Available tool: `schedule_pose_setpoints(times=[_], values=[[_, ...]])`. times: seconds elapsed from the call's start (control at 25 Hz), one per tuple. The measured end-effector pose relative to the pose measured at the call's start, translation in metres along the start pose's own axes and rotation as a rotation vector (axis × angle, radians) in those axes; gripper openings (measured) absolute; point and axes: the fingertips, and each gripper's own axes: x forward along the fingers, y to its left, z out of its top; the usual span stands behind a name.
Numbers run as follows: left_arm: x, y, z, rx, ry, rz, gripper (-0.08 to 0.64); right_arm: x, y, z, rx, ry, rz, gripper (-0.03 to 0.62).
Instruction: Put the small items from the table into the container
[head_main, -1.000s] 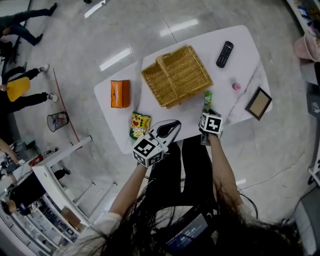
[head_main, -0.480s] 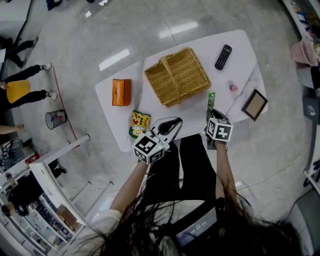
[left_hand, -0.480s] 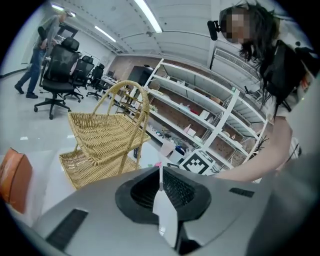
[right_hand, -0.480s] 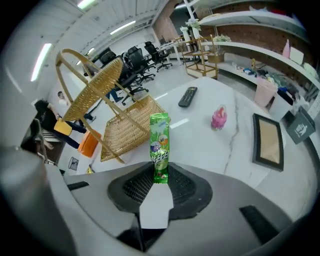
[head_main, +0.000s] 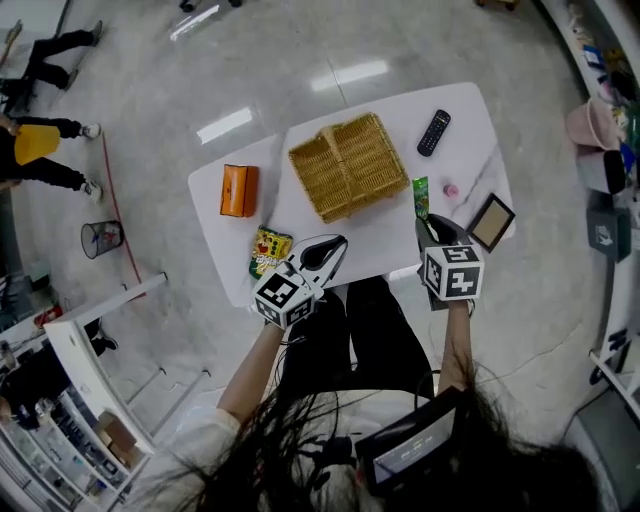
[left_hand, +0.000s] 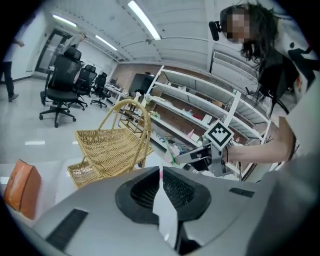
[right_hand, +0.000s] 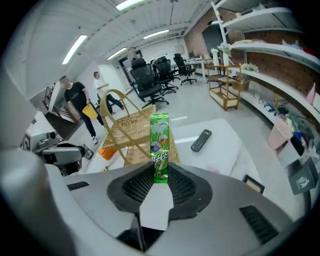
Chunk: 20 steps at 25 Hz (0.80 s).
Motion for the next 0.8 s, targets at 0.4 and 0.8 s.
schedule_pose_setpoints(times=[0.4,0.8], values=[[-0.010,0.002,0.015,-0.043,-0.059,0.082,0.014,0.008,0.030,0.093,-0.280,-0.010,0.047,0.092],[-0.034,0.021,0.002,-0.074,-0.050,0.144,0.014,0.057,0.064,0.112,-0.482,0.082,0.093,0.092]])
